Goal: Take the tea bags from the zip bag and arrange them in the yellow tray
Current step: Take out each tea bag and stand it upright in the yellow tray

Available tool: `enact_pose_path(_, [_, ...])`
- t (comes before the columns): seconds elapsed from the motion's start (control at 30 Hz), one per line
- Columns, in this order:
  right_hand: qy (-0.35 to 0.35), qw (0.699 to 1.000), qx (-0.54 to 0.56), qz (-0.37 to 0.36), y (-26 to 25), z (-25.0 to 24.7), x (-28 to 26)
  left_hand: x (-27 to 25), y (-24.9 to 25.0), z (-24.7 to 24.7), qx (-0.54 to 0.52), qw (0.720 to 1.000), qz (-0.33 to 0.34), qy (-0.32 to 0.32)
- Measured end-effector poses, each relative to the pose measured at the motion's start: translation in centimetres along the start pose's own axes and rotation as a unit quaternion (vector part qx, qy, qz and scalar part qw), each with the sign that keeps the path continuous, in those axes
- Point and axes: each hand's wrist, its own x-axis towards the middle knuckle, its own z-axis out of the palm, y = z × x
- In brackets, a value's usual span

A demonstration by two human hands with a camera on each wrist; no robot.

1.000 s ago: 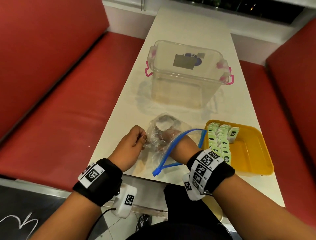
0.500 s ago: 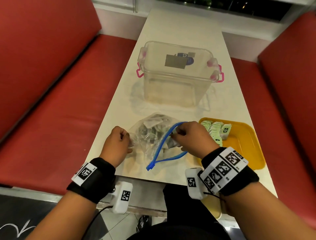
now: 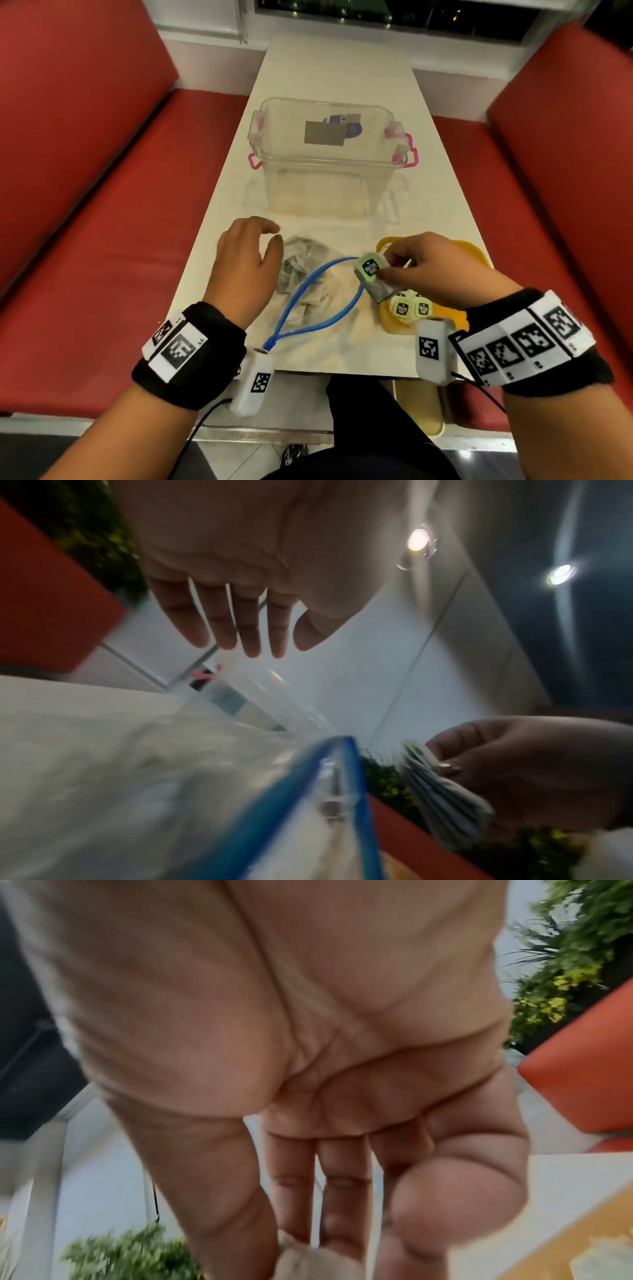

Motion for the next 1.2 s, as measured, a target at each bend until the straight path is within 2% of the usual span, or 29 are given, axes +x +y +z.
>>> enact_pose_path(0.07, [0.031, 0.995, 0.099, -0.006, 0.4, -0.5, -0.2, 0.4, 2.7, 0.8, -0.084, 0.995, 0.038, -0.047])
enact_pose_path(0.13, [0.055, 0.976, 0.211, 0.0, 0.7, -0.6, -0.2, 0.7, 4.7, 2.2, -0.173, 0.977, 0.031, -0.123])
enact_pose_path(0.2, [0.07, 0.954, 0.291, 0.003, 0.8, -0.5, -0.2, 1.0, 6.3, 3.7, -0.276, 0.939, -0.012, -0.207])
enact_pose_path(0.27, [0.088, 0.939, 0.334, 0.0, 0.8, -0.3, -0.1, 1.2, 7.4, 5.1, -0.356, 0.894, -0.067, -0.265])
enact_pose_path(0.33, [0.112, 0.929, 0.352, 0.002, 0.9, 0.0, 0.1, 1.3, 8.1, 6.0, -0.407, 0.86, -0.109, -0.288])
enact_pose_path(0.37, [0.127, 0.926, 0.355, 0.007, 1.1, 0.1, 0.2, 1.5, 8.4, 6.4, -0.414, 0.855, -0.116, -0.291])
enact_pose_path(0.57, [0.224, 0.937, 0.264, 0.035, 3.1, 0.1, 0.7, 2.5, 7.4, 7.9, -0.339, 0.89, -0.089, -0.291])
enact_pose_path(0.77, [0.214, 0.935, 0.282, 0.014, 4.2, -0.3, 0.8, 3.1, 6.8, 9.1, -0.273, 0.903, -0.03, -0.331])
enact_pose_path(0.83, [0.211, 0.925, 0.316, 0.018, 4.7, -0.4, 0.7, 3.0, 6.8, 9.6, -0.3, 0.895, -0.046, -0.325])
enact_pose_path(0.9, [0.199, 0.908, 0.368, 0.028, 5.4, -0.5, 0.7, 3.0, 6.9, 10.2, -0.353, 0.878, -0.09, -0.311])
enact_pose_path(1.0, [0.184, 0.868, 0.46, 0.034, 6.5, -0.7, 0.4, 3.1, 7.0, 10.9, -0.393, 0.866, -0.134, -0.277])
enact_pose_path(1.1, [0.183, 0.835, 0.518, 0.035, 7.2, -0.8, 0.1, 3.2, 7.1, 11.6, -0.388, 0.874, -0.124, -0.263])
enact_pose_path(1.2, [0.19, 0.832, 0.52, 0.039, 7.7, -0.8, 0.1, 3.3, 7.3, 12.0, -0.386, 0.878, -0.101, -0.262])
